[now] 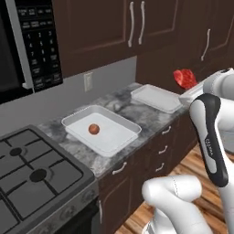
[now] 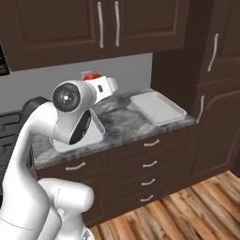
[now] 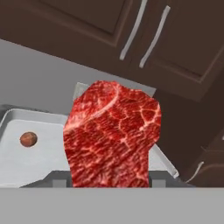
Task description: Place one onion and one steak in each tupperware on the nearby counter, to pack two identical lunches.
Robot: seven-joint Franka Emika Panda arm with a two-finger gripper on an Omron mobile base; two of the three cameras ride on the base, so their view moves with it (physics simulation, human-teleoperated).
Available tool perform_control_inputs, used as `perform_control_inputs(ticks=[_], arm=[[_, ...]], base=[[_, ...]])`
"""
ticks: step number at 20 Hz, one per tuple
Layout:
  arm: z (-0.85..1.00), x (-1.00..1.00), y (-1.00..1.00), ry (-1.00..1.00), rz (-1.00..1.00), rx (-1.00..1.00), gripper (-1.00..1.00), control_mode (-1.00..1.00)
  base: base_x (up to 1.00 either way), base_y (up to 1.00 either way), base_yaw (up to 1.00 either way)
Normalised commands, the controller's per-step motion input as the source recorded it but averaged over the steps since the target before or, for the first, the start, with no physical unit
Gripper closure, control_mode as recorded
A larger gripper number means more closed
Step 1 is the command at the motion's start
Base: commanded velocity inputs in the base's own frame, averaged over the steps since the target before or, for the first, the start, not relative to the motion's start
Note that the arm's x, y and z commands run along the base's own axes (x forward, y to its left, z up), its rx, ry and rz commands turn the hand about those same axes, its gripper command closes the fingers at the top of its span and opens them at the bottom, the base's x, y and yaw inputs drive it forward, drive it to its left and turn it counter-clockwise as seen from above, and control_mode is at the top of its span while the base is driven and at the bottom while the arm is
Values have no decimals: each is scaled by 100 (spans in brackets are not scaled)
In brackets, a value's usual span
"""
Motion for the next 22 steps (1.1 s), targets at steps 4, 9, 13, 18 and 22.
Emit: perform_control_inputs(ticks=[4,9,13,18,22], arm=[[0,0,0,0,0,0,100,100],[0,0,0,0,0,0,100,100],[0,0,0,0,0,0,100,100],[0,0,0,0,0,0,100,100],[0,0,0,0,0,0,100,100]], base=[[23,-73,37],[32,-13,33],[5,0,33],[9,0,32],[14,-4,32]])
